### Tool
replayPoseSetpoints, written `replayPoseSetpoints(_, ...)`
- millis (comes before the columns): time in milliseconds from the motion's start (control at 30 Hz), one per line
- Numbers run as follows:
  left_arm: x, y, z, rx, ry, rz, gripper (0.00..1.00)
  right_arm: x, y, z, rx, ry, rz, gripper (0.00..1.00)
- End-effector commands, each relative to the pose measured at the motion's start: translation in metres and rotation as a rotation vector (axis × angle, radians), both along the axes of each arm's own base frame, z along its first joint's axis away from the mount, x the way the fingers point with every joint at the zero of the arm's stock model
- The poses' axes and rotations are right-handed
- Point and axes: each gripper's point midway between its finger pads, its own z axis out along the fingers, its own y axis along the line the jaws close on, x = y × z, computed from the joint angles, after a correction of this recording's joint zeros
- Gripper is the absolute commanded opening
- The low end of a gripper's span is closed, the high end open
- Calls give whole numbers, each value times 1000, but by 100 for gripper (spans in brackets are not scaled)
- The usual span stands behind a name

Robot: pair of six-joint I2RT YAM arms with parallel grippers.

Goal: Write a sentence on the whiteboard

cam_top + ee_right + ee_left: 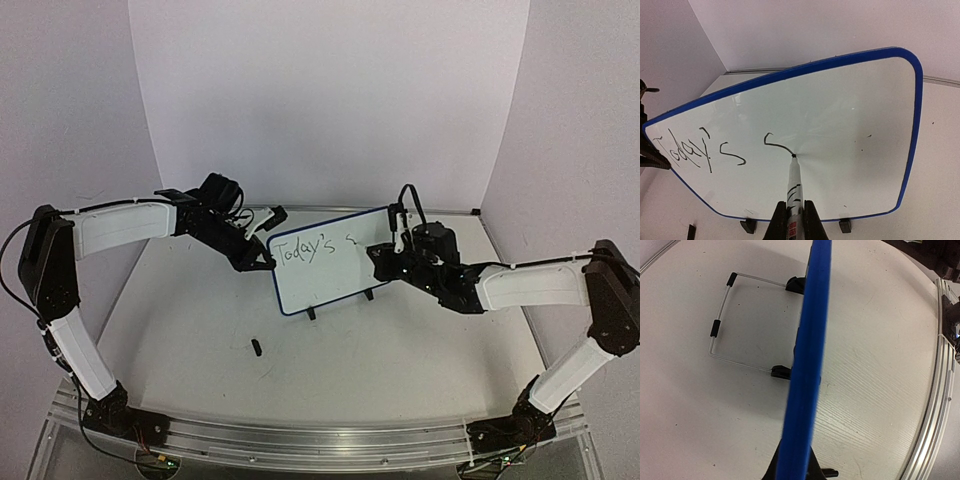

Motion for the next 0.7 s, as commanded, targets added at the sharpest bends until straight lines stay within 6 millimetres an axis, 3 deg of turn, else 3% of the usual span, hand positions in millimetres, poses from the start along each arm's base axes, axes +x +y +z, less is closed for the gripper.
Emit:
replayPoseSetpoints(0, 1, 9, -25, 105, 12, 5, 0, 2, -6, 3, 2, -3, -28, 0)
replayPoseSetpoints(233, 1, 9, -26, 105, 13, 5, 0, -2, 4, 2, 8, 5, 32, 0)
replayPoseSetpoints(667, 1, 10, -26, 109, 12, 6, 0, -7, 16, 21, 79, -24, 96, 0)
